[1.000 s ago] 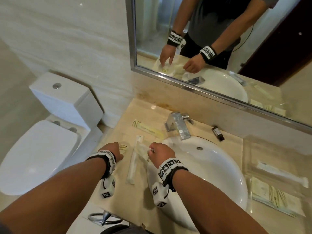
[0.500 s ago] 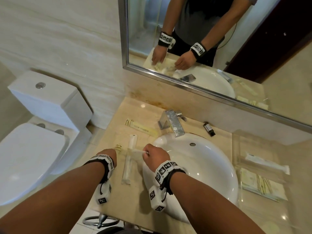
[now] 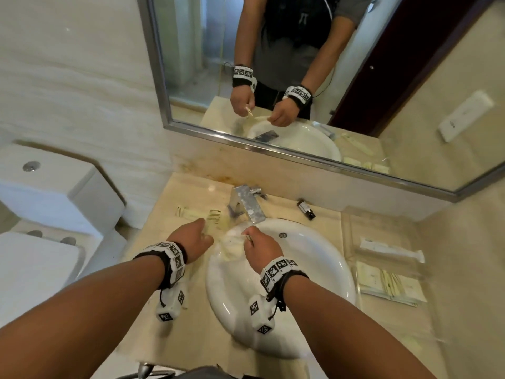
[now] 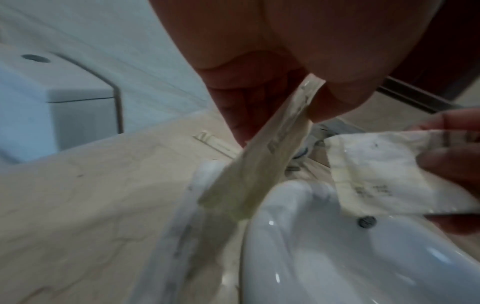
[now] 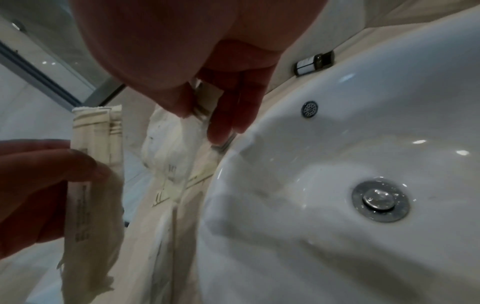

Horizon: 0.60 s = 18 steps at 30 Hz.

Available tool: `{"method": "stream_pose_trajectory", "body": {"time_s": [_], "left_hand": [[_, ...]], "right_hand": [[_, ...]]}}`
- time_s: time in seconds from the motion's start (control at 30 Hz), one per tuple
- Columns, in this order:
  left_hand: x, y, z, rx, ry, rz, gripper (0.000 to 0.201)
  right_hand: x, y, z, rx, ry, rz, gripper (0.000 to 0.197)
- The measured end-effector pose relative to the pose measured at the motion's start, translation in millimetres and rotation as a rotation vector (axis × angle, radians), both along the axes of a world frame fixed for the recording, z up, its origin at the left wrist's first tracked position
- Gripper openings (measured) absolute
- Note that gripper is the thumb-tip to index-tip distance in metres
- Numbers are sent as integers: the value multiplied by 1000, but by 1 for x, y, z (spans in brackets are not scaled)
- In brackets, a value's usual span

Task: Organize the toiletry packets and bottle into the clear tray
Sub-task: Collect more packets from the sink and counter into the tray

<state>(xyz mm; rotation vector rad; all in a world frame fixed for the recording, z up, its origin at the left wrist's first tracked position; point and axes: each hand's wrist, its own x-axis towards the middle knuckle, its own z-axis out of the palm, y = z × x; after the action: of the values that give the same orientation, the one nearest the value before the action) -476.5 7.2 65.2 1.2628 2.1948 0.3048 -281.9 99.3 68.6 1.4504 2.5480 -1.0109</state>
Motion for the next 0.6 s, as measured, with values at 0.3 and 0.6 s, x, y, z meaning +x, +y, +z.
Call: {"method": "stream_pose_trajectory", "body": {"time_s": [0.3, 0.6], "left_hand": [[130, 71, 21, 82, -22, -372, 20], [299, 138, 27, 61, -69, -712, 17]], "right_hand": [[143, 23, 4, 5, 67, -282, 25], [327, 57, -13, 41, 95, -696, 18]]}}
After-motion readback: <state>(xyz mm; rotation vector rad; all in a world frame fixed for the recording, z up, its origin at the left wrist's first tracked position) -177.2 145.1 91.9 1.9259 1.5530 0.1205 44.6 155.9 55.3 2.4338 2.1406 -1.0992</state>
